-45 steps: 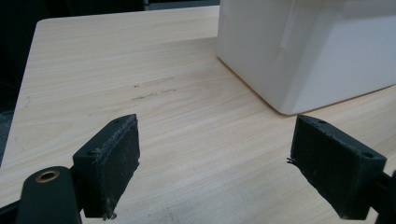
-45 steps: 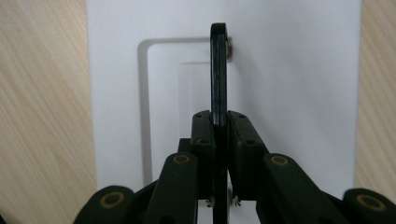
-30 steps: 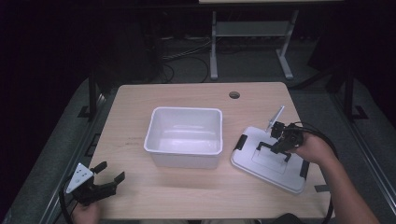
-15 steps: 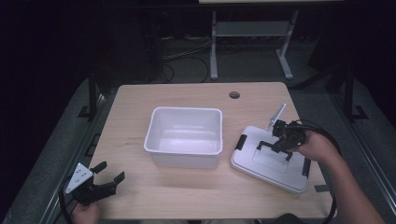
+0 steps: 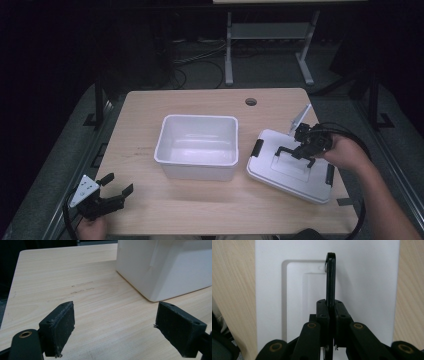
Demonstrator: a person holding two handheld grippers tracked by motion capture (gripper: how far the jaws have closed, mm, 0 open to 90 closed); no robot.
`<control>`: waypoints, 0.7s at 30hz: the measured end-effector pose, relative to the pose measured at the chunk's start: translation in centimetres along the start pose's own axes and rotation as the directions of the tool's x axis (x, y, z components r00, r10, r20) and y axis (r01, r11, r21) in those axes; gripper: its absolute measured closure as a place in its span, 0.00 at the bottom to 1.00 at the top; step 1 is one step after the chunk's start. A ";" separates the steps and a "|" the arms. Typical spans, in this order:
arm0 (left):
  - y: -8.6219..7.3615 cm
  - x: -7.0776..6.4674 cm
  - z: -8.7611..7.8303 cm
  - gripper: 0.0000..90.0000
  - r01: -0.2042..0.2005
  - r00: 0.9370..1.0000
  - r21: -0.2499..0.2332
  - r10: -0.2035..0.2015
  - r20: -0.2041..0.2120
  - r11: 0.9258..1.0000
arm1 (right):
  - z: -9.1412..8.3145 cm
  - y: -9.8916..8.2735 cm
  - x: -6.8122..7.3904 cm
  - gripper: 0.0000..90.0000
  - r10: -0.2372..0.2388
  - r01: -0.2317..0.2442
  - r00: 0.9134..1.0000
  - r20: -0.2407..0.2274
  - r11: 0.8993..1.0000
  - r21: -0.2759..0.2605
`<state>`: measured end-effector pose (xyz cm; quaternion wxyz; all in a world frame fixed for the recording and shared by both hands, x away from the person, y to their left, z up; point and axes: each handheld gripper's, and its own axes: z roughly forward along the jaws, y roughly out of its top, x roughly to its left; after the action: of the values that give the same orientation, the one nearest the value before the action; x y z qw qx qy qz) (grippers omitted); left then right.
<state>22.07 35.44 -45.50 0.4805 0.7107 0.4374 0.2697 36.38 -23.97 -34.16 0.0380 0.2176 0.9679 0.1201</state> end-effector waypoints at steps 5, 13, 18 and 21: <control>0.0 0.0 0.0 0.17 -0.001 1.000 0.000 0.001 -0.001 1.000 | -1.0 0.1 0.2 0.94 -0.009 0.009 1.000 0.001 1.000 0.002; 0.0 -0.1 0.0 0.17 -0.001 1.000 0.000 0.001 0.000 1.000 | -2.7 0.4 0.5 0.94 -0.018 0.018 1.000 0.011 1.000 -0.003; 0.0 0.0 0.0 0.17 0.000 1.000 0.000 0.000 0.000 1.000 | -3.7 0.7 0.6 0.94 -0.028 0.028 0.999 0.016 1.000 -0.001; 0.0 0.0 0.0 0.17 0.001 1.000 -0.001 -0.001 0.000 1.000 | -4.5 0.8 0.6 0.94 -0.034 0.034 0.999 0.020 0.999 -0.006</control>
<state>22.09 35.40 -45.52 0.4812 0.7102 0.4374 0.2699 35.58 -23.93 -29.57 0.0501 0.2022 0.9706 0.1205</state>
